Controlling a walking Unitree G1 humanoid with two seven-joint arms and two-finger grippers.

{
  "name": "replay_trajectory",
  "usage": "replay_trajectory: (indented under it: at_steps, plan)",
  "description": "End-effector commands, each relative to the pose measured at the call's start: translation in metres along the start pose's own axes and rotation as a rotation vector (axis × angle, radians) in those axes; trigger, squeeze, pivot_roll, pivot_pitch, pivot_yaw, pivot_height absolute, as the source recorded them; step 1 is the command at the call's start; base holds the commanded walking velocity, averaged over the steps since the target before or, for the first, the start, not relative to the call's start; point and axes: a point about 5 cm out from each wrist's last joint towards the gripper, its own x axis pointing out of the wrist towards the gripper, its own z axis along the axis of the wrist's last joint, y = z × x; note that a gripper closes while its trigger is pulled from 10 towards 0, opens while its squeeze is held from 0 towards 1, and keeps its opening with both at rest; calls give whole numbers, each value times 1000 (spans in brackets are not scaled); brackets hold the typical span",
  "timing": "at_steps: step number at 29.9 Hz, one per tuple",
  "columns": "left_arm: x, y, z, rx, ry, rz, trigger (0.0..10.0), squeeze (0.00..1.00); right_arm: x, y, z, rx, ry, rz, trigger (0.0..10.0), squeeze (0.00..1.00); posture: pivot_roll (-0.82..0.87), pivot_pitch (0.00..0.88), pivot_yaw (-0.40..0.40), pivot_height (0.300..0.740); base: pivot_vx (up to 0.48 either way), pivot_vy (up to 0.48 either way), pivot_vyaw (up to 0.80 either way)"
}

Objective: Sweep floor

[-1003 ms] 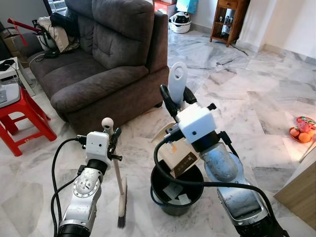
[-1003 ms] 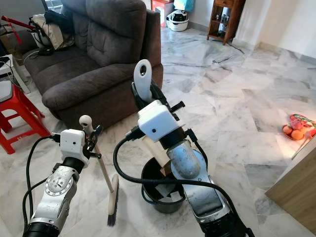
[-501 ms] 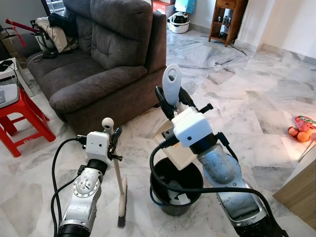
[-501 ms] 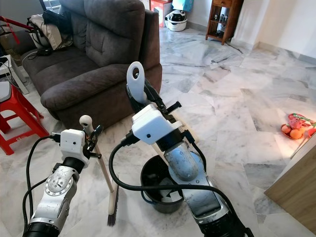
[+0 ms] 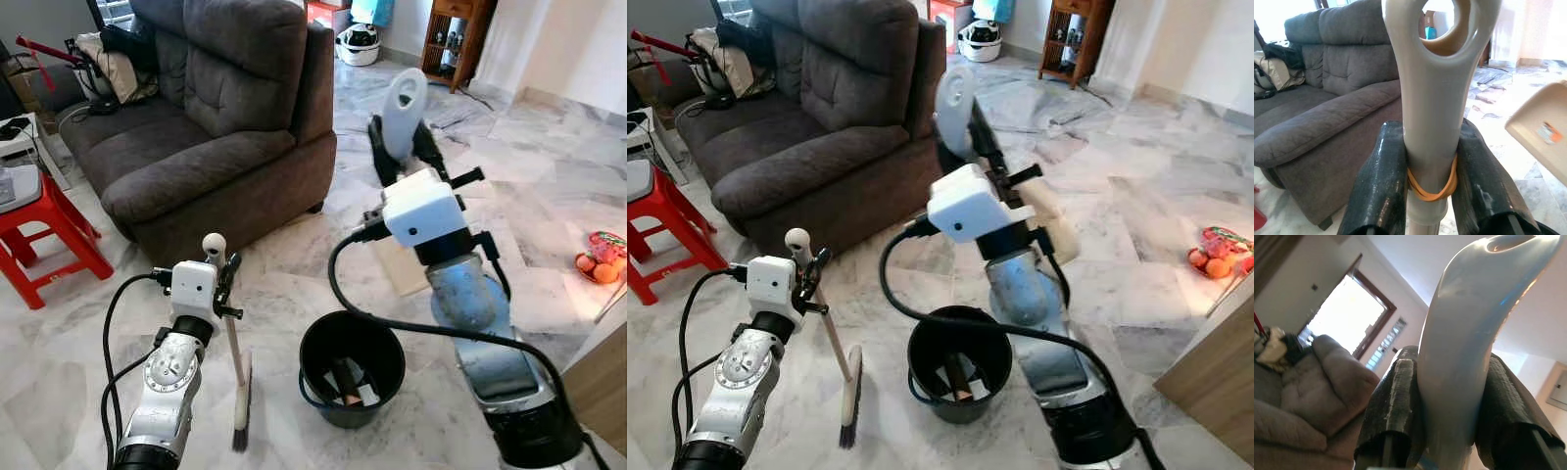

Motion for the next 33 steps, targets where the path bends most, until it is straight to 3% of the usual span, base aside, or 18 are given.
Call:
replay_trajectory:
  at_steps: [1, 11, 13, 15, 18, 22, 28, 33]
  plan:
    - [4, 1, 10, 12, -59, 2, 10000, 0, 4, -6, 5, -29, -46, -29, 10000, 0, 64, 7, 47, 740, 0, 0, 0]
    - [4, 1, 10, 10, -60, 0, 10000, 0, -15, -3, -29, -145, 57, -9, 10000, 0, 59, 10, 50, 740, 0, 0, 0]
    - [3, 1, 10, 8, -59, -2, 10000, 0, -31, 3, -50, -186, 136, 33, 10000, 0, 61, 12, 50, 740, 0, 0, 0]
    - [3, 1, 10, 8, -59, -4, 10000, 0, -35, 5, -55, -188, 156, 47, 10000, 0, 61, 12, 50, 740, 0, 0, 0]
    - [3, 1, 10, 7, -57, -6, 10000, 0, -46, 10, -68, -154, 220, 58, 10000, 0, 59, 16, 52, 740, 0, 0, 0]
    - [3, 0, 10, 6, -56, -8, 10000, 0, -73, 22, -96, -50, 396, 52, 10000, 0, 64, 17, 53, 740, 0, 0, 0]
    - [3, 1, 10, 7, -54, -8, 10000, 0, -98, 28, -117, 27, 530, 14, 10000, 0, 63, 18, 53, 740, 0, 0, 0]
    - [2, 1, 9, 5, -53, -9, 10000, 0, -115, 28, -129, 16, 588, -12, 10000, 0, 66, 18, 53, 740, 0, 0, 0]
